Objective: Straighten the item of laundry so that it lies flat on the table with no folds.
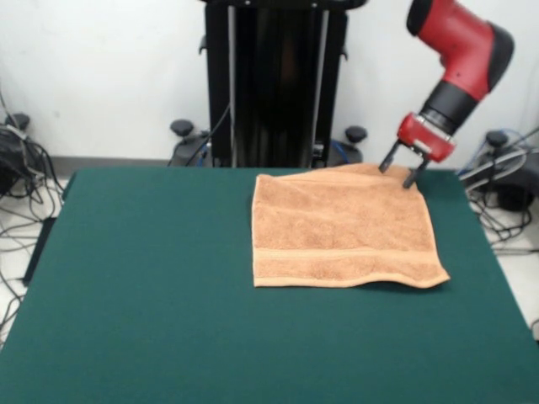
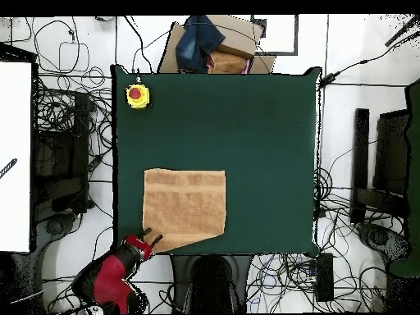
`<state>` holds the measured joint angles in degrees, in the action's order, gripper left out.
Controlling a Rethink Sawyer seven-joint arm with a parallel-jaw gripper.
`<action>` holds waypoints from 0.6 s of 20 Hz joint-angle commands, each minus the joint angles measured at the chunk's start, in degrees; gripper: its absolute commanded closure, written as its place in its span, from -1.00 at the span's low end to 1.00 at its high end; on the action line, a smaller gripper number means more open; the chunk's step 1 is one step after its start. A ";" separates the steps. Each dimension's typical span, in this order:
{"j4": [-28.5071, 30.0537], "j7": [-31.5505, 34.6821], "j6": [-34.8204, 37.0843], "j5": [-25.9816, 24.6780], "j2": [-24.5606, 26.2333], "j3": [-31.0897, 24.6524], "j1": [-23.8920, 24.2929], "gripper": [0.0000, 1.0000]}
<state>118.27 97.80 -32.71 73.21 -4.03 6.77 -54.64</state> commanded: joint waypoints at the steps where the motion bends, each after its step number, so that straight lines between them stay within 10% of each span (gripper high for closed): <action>1: -8.47 1.90 -1.01 -1.06 1.09 0.05 1.66 -1.00; 12: -11.92 7.44 -1.92 -8.52 4.77 1.80 4.08 -1.00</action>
<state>114.82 97.80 -32.72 69.18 -3.29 9.56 -53.04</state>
